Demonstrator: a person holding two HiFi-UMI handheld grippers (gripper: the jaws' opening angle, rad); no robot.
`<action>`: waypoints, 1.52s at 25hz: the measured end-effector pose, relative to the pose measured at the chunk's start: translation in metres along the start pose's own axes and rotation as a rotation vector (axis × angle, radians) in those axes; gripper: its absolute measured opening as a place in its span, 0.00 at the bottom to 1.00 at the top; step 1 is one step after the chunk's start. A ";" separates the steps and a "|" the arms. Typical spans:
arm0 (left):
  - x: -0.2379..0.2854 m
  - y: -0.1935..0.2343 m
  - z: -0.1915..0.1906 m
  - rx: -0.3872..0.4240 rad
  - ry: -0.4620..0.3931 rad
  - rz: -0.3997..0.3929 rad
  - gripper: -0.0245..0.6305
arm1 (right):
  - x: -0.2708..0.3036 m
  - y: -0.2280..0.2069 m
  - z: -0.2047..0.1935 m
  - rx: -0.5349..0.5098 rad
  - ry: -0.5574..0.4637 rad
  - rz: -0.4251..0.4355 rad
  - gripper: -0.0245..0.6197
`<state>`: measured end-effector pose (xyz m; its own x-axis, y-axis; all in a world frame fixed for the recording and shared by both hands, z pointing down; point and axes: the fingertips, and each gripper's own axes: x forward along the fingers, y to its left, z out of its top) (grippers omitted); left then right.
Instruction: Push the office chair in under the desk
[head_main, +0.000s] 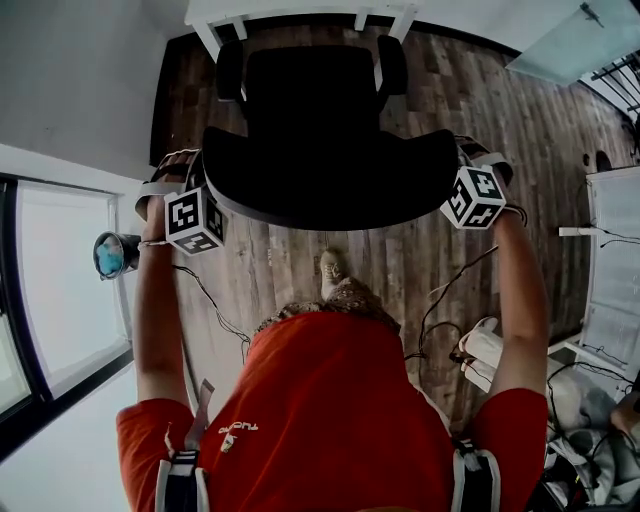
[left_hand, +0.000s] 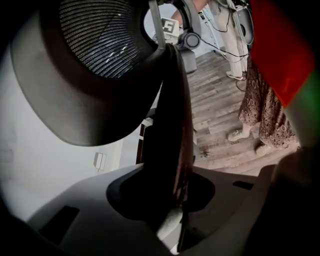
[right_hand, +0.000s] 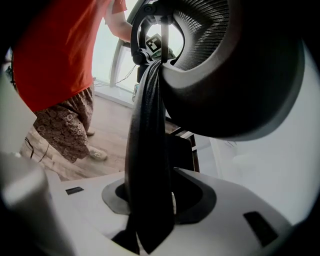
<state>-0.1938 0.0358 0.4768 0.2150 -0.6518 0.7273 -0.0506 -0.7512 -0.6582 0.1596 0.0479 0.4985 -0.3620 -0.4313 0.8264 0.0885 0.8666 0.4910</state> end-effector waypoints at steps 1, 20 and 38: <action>0.005 0.005 0.001 -0.004 0.002 0.000 0.22 | 0.002 -0.008 -0.003 -0.004 -0.004 0.002 0.30; 0.090 0.092 0.017 -0.054 0.038 0.000 0.22 | 0.054 -0.127 -0.060 -0.037 -0.031 0.022 0.31; 0.177 0.200 -0.021 -0.041 0.033 0.007 0.22 | 0.122 -0.246 -0.081 -0.020 -0.004 0.018 0.31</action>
<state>-0.1860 -0.2318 0.4780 0.1827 -0.6599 0.7288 -0.0924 -0.7496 -0.6555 0.1693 -0.2382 0.5006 -0.3637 -0.4147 0.8341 0.1135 0.8690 0.4816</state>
